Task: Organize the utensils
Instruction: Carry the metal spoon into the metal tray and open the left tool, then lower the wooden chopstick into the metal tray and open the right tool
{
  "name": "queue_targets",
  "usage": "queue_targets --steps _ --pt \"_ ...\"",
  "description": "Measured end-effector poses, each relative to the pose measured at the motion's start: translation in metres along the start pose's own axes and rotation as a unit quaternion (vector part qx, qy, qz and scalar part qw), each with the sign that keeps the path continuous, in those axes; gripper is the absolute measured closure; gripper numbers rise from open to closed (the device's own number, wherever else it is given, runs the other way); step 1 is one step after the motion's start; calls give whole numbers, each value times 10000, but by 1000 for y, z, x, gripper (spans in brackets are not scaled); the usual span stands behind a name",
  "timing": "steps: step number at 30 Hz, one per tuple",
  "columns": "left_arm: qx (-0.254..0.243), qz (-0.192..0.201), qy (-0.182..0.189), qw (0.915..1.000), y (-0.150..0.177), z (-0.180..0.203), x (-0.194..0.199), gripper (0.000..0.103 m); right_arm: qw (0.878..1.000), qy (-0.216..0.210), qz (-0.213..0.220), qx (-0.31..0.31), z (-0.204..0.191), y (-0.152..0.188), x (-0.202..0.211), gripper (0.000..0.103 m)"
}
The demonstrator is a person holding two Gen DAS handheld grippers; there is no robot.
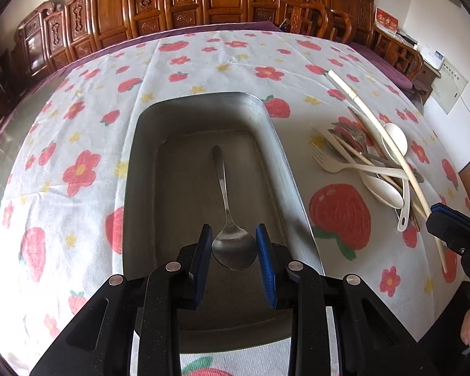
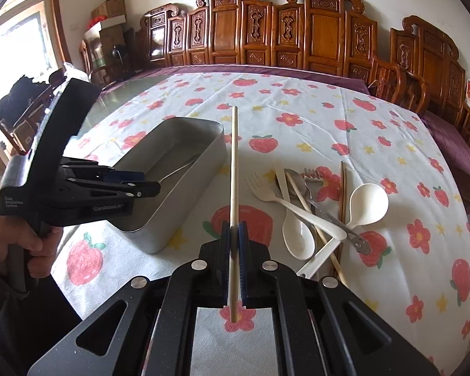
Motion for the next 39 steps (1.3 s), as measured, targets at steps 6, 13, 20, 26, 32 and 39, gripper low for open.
queue_targets --steps 6,13,20,26,32,39 --pt "-90 -84 -102 9999 -6 0 -5 75 10000 27 39 55 -7 -9 9 97" --pt "64 193 -86 9998 -11 -16 22 64 9998 -185 26 -12 -21 -21 1 97" --pt "233 460 -218 9984 -7 -53 59 64 9977 -608 -195 -242 -51 -38 -37 97" --pt "375 626 -346 9967 -6 -87 85 64 9937 -838 -487 -570 -69 -49 -70 97" --pt "507 788 -386 9948 -7 -112 104 64 9906 -747 -806 -811 -73 -52 -102 97" --pt "602 871 -373 9937 -5 -124 111 63 9899 -631 -1008 -775 -76 -50 -124 97"
Point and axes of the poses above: each gripper's, at about its wrist camera, not at the fingertips, and x roughly against the way its jaws point, z to its right, y to its underside, the point moved 7 cm from there along -x, roughly the way its jaws point, and after that the axes turned 9 degrees about -y, right-handed, at the moved point
